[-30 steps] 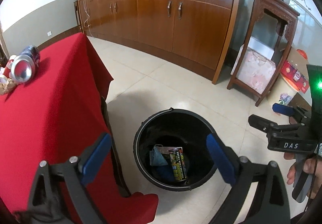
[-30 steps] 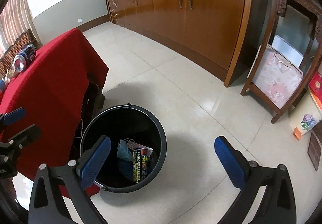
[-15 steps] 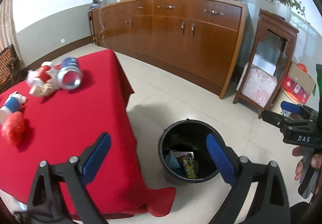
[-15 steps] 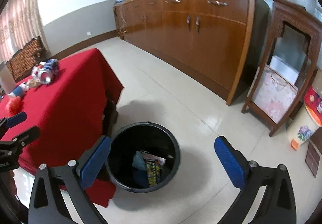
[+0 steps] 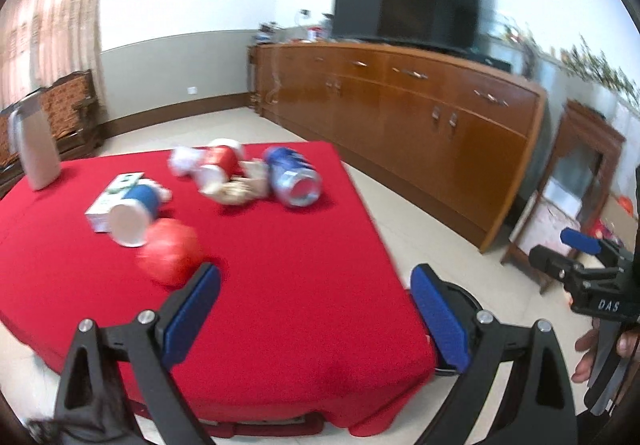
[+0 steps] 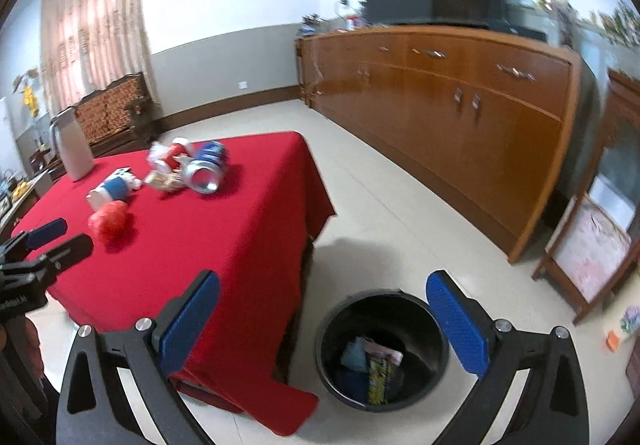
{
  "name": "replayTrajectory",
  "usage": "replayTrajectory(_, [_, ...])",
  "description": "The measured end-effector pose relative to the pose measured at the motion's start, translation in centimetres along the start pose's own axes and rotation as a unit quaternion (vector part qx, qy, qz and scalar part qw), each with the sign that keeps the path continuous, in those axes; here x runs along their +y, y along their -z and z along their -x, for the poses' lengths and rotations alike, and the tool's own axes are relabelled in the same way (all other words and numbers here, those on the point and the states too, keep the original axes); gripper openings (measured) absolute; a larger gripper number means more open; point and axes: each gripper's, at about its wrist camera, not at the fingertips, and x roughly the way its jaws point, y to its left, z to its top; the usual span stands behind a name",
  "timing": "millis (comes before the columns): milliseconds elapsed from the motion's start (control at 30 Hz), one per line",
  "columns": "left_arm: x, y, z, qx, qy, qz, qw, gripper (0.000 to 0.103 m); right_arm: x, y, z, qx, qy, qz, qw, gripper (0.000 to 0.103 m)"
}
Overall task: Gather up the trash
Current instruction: 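Move both tools back toward the table, then grasp the red plastic bag with the left tool while the right tool grasps the blue Pepsi can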
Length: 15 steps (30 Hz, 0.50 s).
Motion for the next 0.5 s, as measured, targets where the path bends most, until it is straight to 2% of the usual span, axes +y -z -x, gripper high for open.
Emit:
replayTrajectory(267, [7.5, 0.3, -0.5, -0.005, -0.061, 0.03, 0.9977, 0.096, 7.2, -2.5, -3.6, 0.012, -0.019, 0.032, 0.999, 0.103])
replayTrajectory(367, [10.0, 0.4, -1.5, 0.005, -0.066, 0.045, 0.9968, 0.093, 9.4, -3.6, -5.1, 0.025, -0.015, 0.044, 0.999, 0.103])
replayTrajectory(500, [12.4, 0.4, -4.6, 0.036, -0.052, 0.069, 0.9956, 0.083, 12.1, -4.9, -7.5, 0.036, -0.02, 0.064, 0.997, 0.103])
